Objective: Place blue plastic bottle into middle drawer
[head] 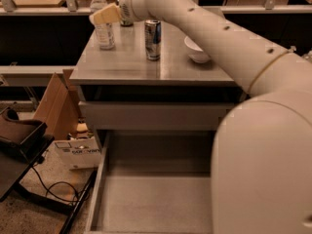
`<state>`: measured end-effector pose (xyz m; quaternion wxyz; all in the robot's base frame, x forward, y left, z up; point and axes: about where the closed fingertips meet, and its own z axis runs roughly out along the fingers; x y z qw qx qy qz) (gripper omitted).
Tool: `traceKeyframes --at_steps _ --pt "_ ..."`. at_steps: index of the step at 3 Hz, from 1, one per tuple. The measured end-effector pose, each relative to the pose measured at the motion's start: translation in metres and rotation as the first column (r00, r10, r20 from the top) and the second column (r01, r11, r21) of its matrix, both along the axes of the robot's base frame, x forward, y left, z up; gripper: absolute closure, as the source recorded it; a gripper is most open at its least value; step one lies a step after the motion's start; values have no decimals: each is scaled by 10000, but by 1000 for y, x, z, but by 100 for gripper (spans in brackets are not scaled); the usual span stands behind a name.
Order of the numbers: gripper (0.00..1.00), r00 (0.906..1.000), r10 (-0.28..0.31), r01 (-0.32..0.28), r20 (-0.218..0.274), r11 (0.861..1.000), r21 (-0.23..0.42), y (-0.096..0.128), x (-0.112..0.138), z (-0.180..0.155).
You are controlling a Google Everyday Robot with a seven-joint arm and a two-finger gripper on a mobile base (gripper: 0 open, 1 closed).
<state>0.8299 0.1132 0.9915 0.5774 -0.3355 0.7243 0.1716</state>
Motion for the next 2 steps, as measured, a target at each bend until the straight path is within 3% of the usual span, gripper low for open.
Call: traceKeyframes --at_steps 1,2 --pt "0 9995 -118 104 -291 9988 -475 38 39 -5" --pt "0 9988 -155 123 -466 9977 -670 56 54 -8"
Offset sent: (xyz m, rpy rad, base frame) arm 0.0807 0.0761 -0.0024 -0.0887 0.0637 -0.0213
